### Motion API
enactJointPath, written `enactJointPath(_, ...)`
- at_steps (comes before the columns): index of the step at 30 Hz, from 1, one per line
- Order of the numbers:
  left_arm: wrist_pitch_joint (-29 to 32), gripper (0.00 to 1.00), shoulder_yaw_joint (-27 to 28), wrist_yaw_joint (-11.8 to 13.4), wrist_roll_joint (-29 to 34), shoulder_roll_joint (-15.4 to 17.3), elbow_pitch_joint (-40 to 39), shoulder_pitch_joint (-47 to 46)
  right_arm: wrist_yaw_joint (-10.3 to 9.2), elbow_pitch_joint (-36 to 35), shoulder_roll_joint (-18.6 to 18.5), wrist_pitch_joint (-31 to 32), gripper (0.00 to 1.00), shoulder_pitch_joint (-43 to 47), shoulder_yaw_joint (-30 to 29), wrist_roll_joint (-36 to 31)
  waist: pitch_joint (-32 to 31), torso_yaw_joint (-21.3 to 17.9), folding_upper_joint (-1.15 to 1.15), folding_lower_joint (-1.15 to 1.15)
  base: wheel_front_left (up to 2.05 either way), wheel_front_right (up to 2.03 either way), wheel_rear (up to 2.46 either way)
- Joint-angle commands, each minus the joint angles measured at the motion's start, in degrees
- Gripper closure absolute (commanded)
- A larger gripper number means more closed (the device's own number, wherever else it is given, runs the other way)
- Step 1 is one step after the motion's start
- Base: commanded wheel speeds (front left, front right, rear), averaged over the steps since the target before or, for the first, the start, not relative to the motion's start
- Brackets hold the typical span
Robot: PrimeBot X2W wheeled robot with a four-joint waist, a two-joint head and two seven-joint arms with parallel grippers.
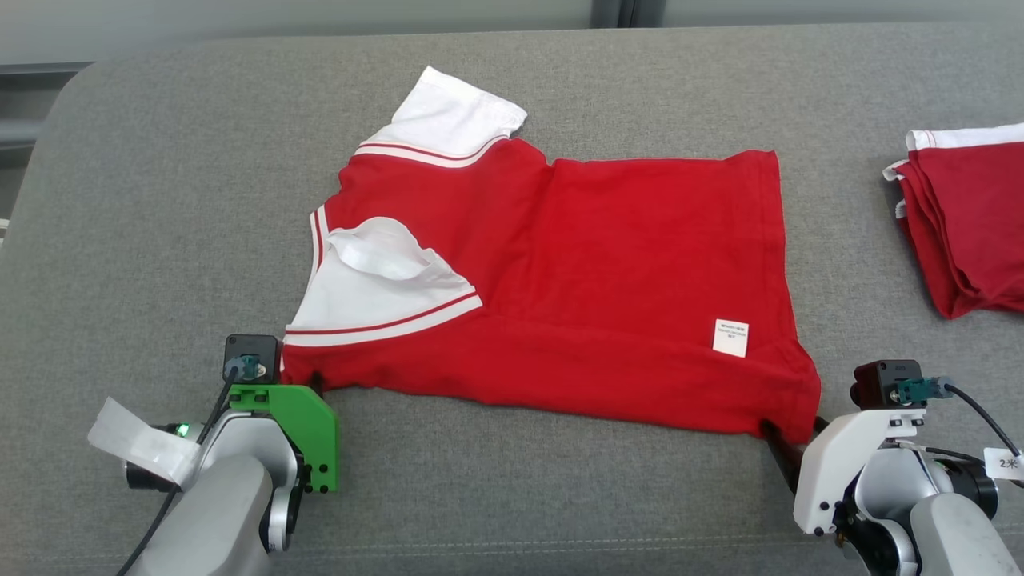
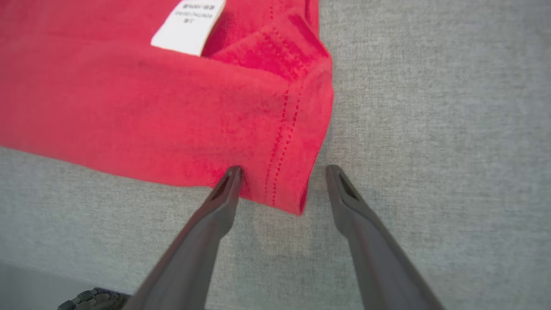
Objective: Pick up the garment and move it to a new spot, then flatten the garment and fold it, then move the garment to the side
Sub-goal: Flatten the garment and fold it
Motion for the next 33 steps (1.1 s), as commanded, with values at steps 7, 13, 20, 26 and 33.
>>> enactJointPath(7,-0.11,0.88,0.04,-0.95,-1.36,-1.04,2.6,-1.15,-0.01,3.06,-0.36,-0.38,0.27,-2.09,1.66,0.8,1.49,0.02,0.0,0.0,0.0,0.0,0.0)
enactJointPath(13,-0.66,1.0,-0.14,-1.65,-2.17,-1.82,3.78,-1.34,-0.01,3.74,-0.89,-0.47,1.0,-2.3,2.82,1.24,1.17,0.22,0.0,0.0,0.0,0.0,0.0)
enactJointPath(20,-1.93,1.0,0.29,-1.59,-3.07,-2.13,3.59,0.54,-0.01,2.72,-2.39,-0.25,1.0,-1.25,2.83,2.14,-0.65,0.4,0.0,0.0,0.0,0.0,0.0)
enactJointPath(26,-3.03,1.0,0.67,-0.73,-4.17,-2.43,1.16,3.89,-0.04,1.58,-4.02,0.51,1.0,-0.27,1.39,2.17,-2.68,0.61,0.0,0.0,0.0,0.0,0.0)
enactJointPath(33,-2.35,1.0,0.78,0.96,-5.46,-1.42,-3.56,8.94,-0.05,-0.18,-5.41,2.81,1.0,1.63,-0.42,2.5,-4.76,1.19,0.0,0.0,0.0,0.0,0.0)
